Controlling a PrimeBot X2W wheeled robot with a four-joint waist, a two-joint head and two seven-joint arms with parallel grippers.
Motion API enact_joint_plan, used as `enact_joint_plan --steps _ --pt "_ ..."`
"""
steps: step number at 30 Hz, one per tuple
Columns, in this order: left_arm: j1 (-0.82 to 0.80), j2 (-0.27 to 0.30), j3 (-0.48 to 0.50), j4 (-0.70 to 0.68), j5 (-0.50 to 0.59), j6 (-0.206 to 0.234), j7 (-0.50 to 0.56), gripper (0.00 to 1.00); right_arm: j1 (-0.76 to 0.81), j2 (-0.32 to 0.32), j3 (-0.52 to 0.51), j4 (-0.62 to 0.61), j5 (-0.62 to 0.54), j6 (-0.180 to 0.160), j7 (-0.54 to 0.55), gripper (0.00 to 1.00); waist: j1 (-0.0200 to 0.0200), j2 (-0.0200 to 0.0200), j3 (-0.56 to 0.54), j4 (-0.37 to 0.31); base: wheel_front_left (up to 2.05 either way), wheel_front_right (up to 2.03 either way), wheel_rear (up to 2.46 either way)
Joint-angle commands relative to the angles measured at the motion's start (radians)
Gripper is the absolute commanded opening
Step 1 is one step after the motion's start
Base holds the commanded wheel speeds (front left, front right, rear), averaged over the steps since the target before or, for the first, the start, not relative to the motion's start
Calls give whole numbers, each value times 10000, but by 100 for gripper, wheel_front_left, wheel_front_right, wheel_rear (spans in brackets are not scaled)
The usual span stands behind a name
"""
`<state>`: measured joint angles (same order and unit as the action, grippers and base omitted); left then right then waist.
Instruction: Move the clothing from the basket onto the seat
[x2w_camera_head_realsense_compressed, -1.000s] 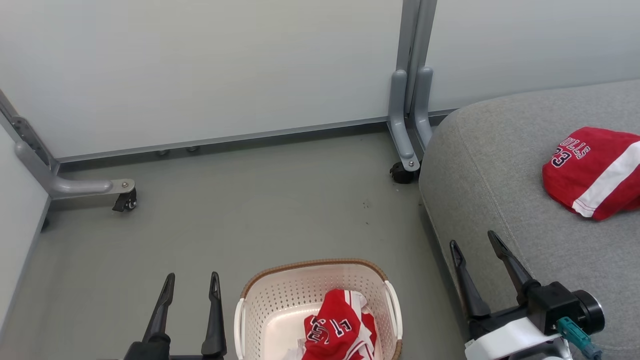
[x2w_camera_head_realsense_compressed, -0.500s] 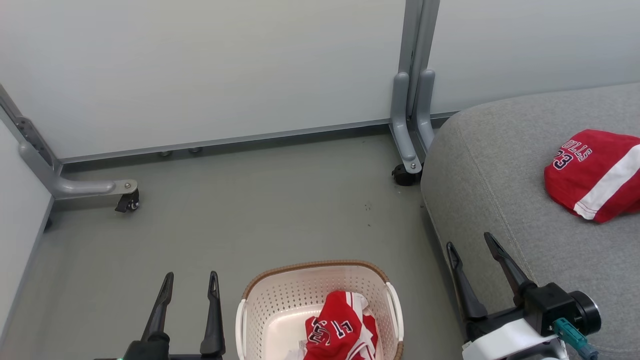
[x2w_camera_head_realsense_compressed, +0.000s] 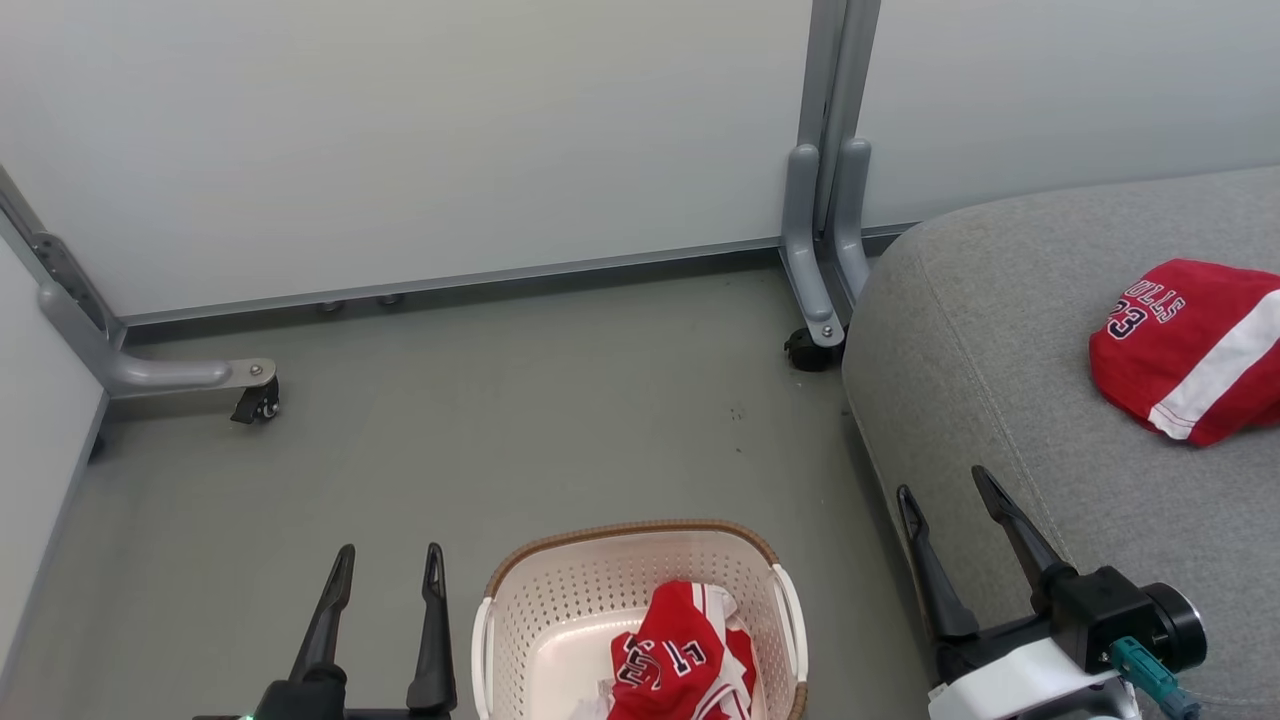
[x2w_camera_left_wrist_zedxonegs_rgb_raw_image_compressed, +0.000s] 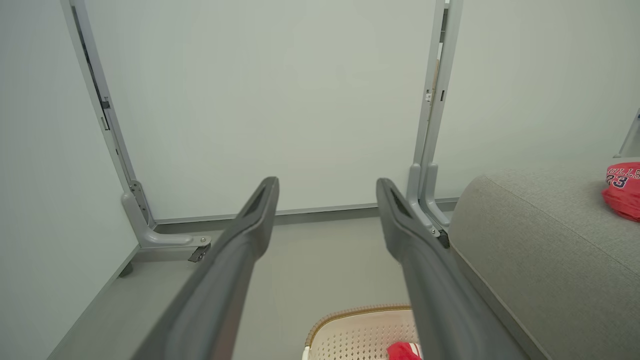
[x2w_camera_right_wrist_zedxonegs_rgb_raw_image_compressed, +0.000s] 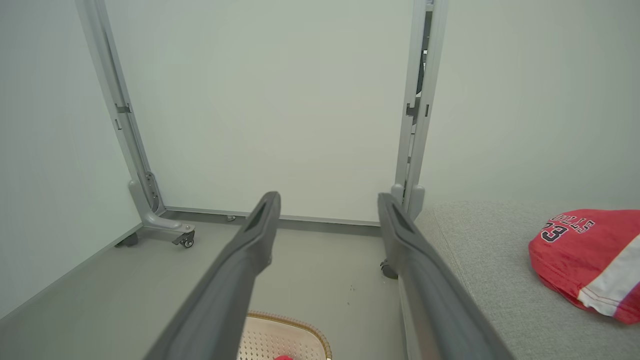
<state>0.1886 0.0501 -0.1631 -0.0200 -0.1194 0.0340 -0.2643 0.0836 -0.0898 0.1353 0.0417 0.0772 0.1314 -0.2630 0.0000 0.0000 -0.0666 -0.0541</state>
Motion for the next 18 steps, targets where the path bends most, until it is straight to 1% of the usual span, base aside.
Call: enact_joint_plan --steps 1,5,9,11,13,18 --pt "-163 7 -8 36 15 -22 -1 100 154 -42 -9 10 49 -13 -27 100 0 0 17 3 0 0 0" --pt "-205 7 -86 146 28 -86 -1 100 101 -44 -51 39 4 -13 -29 100 0 0 155 -9 0 0 0" --pt "-370 7 -306 565 109 -317 -1 100 -56 -39 -191 51 -33 -14 -29 100 0 0 477 -53 0 0 0" --pt "-600 9 -466 804 259 -472 -3 100 -174 45 -394 33 276 -14 -27 100 0 0 732 -87 0 0 0" --pt "-895 9 -657 1108 389 -665 -1 100 -330 58 -580 -58 365 -14 -27 100 0 0 1098 -96 0 0 0" --pt "-2344 15 -1385 1810 565 -1087 -1 100 -1000 -12 -1321 -382 349 -14 -27 100 0 0 2697 -49 0 0 0"
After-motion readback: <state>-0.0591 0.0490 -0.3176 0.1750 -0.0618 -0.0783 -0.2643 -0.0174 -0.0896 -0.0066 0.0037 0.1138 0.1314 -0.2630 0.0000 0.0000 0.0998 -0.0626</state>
